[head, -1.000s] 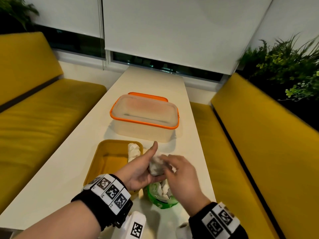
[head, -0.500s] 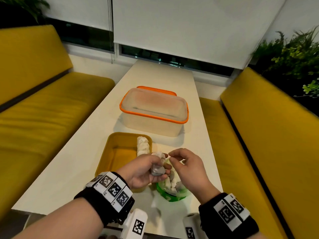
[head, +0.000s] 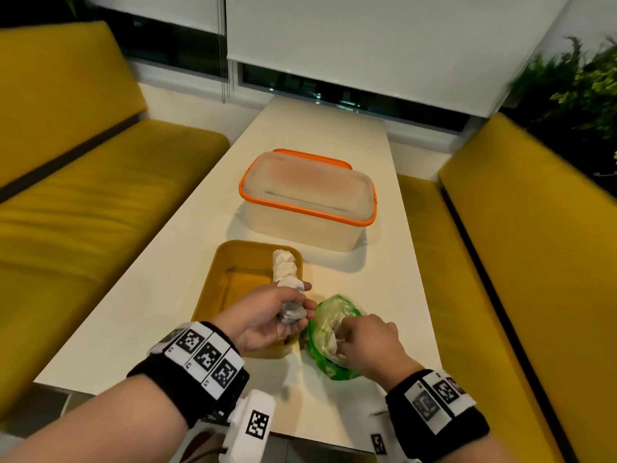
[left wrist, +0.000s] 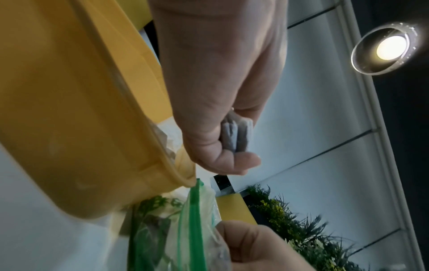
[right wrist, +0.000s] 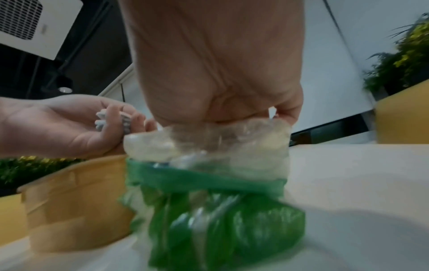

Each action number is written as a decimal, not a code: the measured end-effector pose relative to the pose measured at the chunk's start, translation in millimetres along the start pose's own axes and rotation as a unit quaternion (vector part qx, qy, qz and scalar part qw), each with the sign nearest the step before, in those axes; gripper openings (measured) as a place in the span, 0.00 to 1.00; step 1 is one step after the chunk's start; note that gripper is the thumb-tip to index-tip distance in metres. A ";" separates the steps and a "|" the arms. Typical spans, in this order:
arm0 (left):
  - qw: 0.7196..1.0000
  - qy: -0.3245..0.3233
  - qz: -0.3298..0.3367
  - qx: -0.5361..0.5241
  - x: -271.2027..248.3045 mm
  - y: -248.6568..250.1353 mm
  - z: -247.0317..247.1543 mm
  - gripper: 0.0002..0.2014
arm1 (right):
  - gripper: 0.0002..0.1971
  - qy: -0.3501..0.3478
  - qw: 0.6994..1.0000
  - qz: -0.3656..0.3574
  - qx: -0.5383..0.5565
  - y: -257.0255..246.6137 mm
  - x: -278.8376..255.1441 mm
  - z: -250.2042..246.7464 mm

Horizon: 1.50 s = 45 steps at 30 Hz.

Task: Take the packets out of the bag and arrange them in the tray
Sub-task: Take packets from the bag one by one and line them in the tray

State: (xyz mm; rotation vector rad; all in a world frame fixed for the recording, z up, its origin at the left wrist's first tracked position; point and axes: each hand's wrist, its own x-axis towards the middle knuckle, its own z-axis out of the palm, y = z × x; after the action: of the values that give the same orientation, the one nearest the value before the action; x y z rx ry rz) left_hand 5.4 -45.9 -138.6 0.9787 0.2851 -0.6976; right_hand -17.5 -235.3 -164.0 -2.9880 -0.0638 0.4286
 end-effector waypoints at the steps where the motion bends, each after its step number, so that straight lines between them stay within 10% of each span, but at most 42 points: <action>1: 1.000 0.000 -0.001 0.011 0.3 0.2 1.5 0.11 | 0.06 0.001 0.999 0.008 0.035 1.6 1.5 -1.4; 12: 0.995 0.011 -0.016 0.095 9.6 -0.1 25.4 0.12 | 0.11 0.066 0.888 0.057 0.451 29.9 -6.8 -15.4; 19: 0.996 0.008 0.004 0.090 9.4 1.9 37.1 0.13 | 0.11 0.051 0.764 -0.014 0.643 26.7 -26.3 -50.7; 24: 0.994 -0.036 -0.004 0.107 2.6 0.0 47.2 0.15 | 0.14 0.155 0.904 -0.039 0.396 12.0 -33.4 -73.9; 30: 0.984 -0.114 0.062 0.120 -10.8 -2.6 52.0 0.16 | 0.13 0.178 0.862 -0.047 0.473 9.6 -36.8 -81.5; 45: 0.966 -0.050 0.166 0.190 -14.7 -11.2 60.6 0.05 | 0.06 0.119 0.826 -0.055 0.549 2.6 -45.4 -71.0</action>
State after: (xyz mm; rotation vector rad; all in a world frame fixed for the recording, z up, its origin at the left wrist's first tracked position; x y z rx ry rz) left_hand -17.9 -94.5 -105.5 1.3147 -0.1085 -0.4992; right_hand -40.9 -248.7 -84.1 -1.8476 0.0304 0.0185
